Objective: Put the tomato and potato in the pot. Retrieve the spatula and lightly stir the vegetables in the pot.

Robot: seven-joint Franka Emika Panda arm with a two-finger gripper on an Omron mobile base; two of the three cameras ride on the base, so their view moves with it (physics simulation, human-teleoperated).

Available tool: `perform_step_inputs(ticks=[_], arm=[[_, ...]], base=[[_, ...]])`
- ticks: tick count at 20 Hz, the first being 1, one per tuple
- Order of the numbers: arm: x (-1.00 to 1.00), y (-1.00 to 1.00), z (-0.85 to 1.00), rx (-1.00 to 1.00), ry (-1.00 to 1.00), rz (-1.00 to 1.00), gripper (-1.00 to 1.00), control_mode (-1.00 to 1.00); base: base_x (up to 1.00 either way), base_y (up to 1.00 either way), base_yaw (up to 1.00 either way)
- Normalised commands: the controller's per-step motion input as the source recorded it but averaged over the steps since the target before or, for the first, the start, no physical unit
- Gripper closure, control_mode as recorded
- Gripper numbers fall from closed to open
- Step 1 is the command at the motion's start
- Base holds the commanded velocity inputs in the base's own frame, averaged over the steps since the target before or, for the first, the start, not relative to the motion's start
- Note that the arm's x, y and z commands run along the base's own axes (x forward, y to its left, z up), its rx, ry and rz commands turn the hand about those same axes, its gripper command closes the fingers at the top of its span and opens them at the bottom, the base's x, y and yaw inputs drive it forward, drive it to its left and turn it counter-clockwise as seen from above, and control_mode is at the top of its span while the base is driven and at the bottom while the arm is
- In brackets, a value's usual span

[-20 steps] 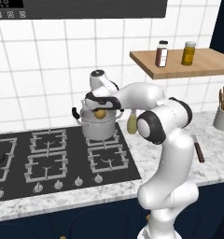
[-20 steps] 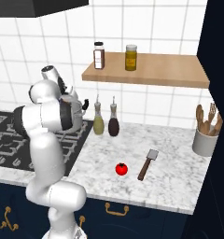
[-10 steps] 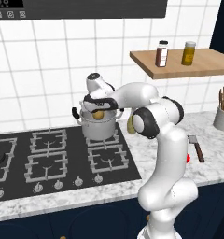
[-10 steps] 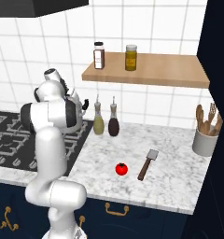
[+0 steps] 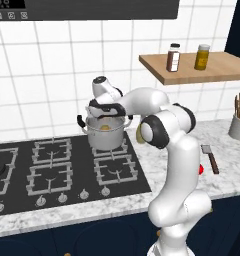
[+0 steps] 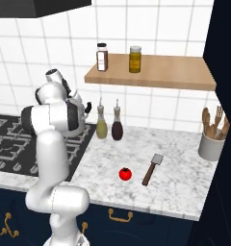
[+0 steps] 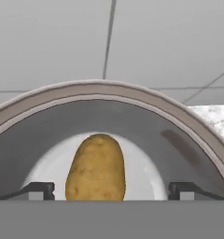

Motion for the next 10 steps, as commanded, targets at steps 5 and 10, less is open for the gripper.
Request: perform_step_inputs(ticks=[5,10], arm=[[-0.93,-0.3,0.98,0.15,-0.04,0.0,-1.0,-1.0],[-1.0,-0.72,0.55,0.15,0.0,-0.07,-1.0,-1.0]], base=[[0.0,0.0,0.0],[0.0,0.0,0.0]])
